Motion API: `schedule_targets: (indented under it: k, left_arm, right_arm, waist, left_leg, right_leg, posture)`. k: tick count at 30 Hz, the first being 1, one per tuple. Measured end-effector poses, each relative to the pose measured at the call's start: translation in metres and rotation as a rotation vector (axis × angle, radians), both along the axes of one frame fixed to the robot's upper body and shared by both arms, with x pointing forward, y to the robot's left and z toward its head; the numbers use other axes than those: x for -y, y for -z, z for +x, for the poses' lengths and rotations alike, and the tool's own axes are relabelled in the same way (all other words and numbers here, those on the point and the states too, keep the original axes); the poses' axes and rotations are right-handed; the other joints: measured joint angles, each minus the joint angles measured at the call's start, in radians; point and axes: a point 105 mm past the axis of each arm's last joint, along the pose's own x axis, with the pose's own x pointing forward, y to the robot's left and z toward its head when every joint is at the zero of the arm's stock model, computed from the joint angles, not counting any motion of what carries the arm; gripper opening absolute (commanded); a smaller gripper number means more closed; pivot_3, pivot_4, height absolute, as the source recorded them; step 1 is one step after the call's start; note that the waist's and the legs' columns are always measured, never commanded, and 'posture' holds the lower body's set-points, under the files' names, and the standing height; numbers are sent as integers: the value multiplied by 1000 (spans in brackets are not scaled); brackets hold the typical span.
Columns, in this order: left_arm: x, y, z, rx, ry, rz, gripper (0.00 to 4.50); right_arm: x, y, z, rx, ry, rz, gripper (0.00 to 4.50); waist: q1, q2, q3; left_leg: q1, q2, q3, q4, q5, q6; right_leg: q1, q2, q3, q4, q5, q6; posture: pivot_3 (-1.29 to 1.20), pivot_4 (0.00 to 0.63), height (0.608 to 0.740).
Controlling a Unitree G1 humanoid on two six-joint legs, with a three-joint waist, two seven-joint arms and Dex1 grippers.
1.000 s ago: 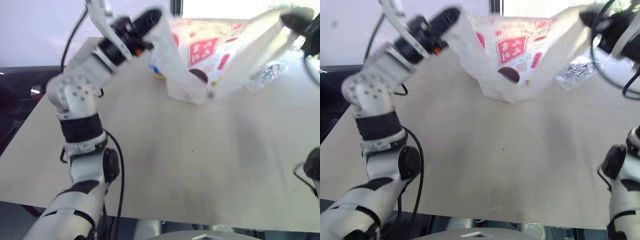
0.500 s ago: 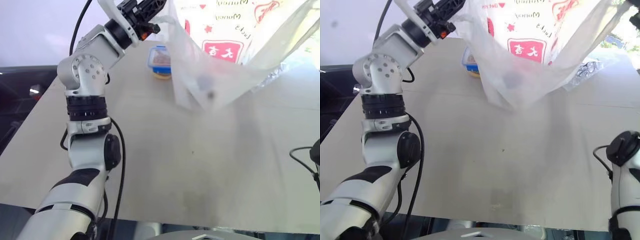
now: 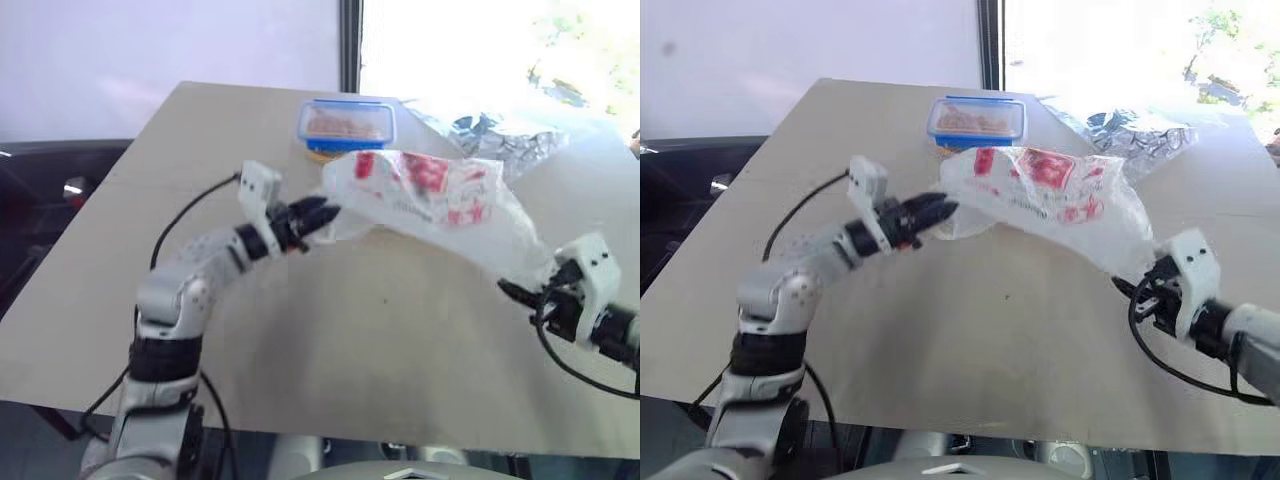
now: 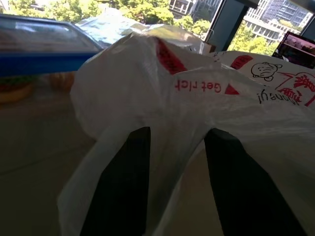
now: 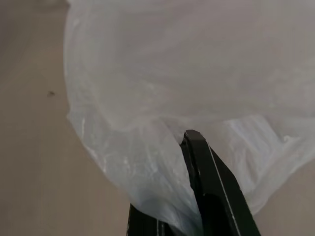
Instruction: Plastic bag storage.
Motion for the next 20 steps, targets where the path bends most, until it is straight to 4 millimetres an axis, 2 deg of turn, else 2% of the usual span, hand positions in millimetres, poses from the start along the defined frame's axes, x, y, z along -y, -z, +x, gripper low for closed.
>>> schedule_targets:
  k: [2, 3, 6, 7, 9, 10, 11, 13, 16, 20]
  left_arm:
    - [0, 6, -6, 6, 11, 25, 4217]
    - [-2, 10, -11, 21, 10, 45, 4500]
    - [-11, 20, -22, 17, 4, 86, 4500]
    - [-13, 23, -25, 9, 5, 91, 4500]
    - [-20, 29, -41, -6, 27, 109, 4500]
    - [-23, 30, -44, -12, 25, 109, 4500]
    - [-31, 33, -57, -15, 32, 126, 4500]
    - [-46, 45, -73, -58, 24, 158, 4500]
    - [-49, 55, -89, -91, 37, 166, 4500]
    - [-51, 58, -100, -98, 27, 169, 4500]
  right_arm:
    - [4, 1, 2, 40, -5, -45, 1354]
    - [6, 3, 2, 66, -22, -80, 1790]
    - [6, 8, -6, 91, -74, -95, 3137]
    - [5, 9, -9, 92, -92, -83, 3442]
    - [5, 7, -26, 76, -147, -16, 4330]
    - [7, 7, -33, 66, -160, 1, 4457]
    - [13, 7, -50, 48, -187, 27, 4457]
    - [29, 11, -68, 14, -186, 24, 4457]
    - [51, 8, -73, 55, -157, -55, 4457]
    - [72, 12, -73, 79, -132, -145, 4457]
  waist:
    - [1, 0, 0]
    - [1, 0, 0]
    - [2, 0, 0]
    - [1, 0, 0]
    - [2, 0, 0]
    - [3, 0, 0]
    - [5, 0, -1]
    - [7, -1, -2]
    - [7, -2, -3]
    - [9, -3, -6]
  left_leg:
    - [1, 0, 0, 0, 0, 1]
    - [1, 1, 0, 0, 0, 1]
    - [1, 2, -1, -1, 0, 0]
    - [1, 3, 0, -1, 0, 0]
    - [0, 3, -1, -2, 0, 0]
    - [0, 3, -1, -2, 0, 0]
    - [-1, 3, -1, -3, 0, 1]
    - [1, 3, -1, -4, -2, 2]
    - [1, 3, 1, -4, -3, 4]
    - [2, 3, 0, -4, -5, 0]
  right_leg:
    - [0, 0, 0, 1, 0, 0]
    - [0, 0, 0, 0, 0, 0]
    - [0, 1, 0, 0, 0, -1]
    - [0, 1, 0, 0, 0, -1]
    - [0, 1, 0, -1, 0, -1]
    - [0, 0, 0, -1, 0, -1]
    - [0, 0, 0, -3, -1, -1]
    - [1, 0, 0, -7, -1, -1]
    - [2, -2, 0, -10, -3, -4]
    - [2, -2, -1, -10, -3, -5]
  posture:
    - [0, 150, 740]
    - [0, 150, 740]
    - [0, 150, 740]
    - [0, 150, 740]
    - [0, 150, 740]
    - [0, 150, 740]
    - [0, 150, 740]
    - [0, 150, 740]
    - [0, 150, 740]
    - [0, 150, 740]
